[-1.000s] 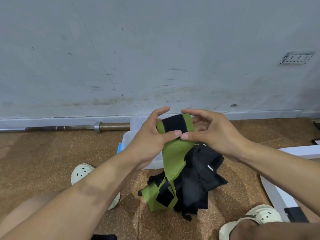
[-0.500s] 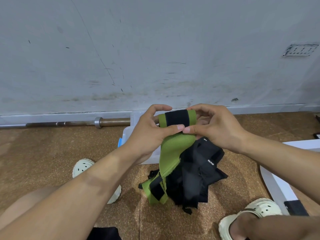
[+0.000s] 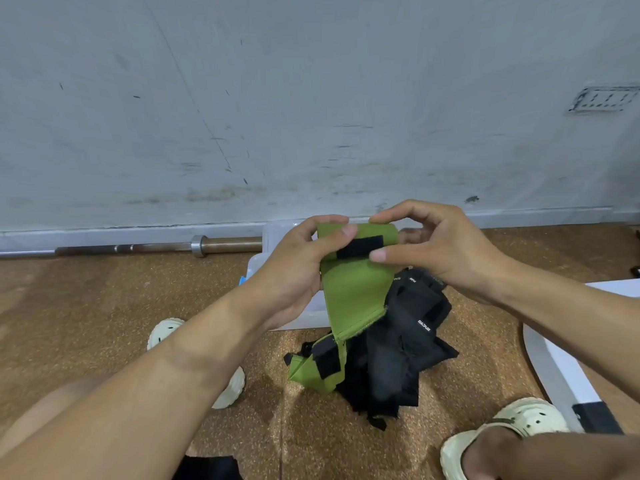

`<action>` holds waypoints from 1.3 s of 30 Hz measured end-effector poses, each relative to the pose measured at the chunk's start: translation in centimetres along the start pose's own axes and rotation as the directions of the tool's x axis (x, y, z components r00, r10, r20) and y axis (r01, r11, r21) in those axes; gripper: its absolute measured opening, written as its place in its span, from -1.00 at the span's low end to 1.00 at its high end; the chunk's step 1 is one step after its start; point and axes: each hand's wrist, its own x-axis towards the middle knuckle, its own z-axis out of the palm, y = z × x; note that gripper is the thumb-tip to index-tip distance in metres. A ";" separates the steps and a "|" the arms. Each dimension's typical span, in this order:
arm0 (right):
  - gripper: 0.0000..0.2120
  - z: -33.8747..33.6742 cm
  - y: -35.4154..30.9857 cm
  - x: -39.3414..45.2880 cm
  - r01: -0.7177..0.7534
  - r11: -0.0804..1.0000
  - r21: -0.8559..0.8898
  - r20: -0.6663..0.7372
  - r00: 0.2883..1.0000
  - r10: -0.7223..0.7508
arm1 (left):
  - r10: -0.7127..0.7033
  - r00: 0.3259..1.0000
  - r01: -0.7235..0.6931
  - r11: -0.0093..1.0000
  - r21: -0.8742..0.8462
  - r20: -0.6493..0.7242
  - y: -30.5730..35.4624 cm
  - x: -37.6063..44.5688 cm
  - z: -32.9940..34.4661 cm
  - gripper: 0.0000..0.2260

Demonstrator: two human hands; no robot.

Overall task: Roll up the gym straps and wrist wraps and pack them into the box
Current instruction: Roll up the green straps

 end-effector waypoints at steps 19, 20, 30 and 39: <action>-0.74 3.5 1.6 -0.7 0.010 0.978 0.206 -0.285 0.957 0.051 | 0.084 0.993 -0.098 0.981 -0.168 -0.087 -1.5 -0.3 0.7 -0.47; -0.72 3.5 1.7 -0.7 0.003 0.981 0.194 -0.282 0.958 0.053 | 0.085 0.993 -0.097 0.984 -0.148 -0.083 -1.5 -0.4 0.6 -0.49; -0.65 2.5 2.2 -0.5 -0.033 0.993 0.113 -0.148 0.988 0.050 | 0.092 0.990 -0.091 0.996 0.014 -0.108 -2.5 -0.4 0.1 -0.70; -0.64 1.0 1.3 0.3 0.074 0.995 0.071 -0.110 0.992 -0.066 | 0.101 0.995 -0.100 0.994 0.044 -0.022 -1.2 0.0 0.6 -0.60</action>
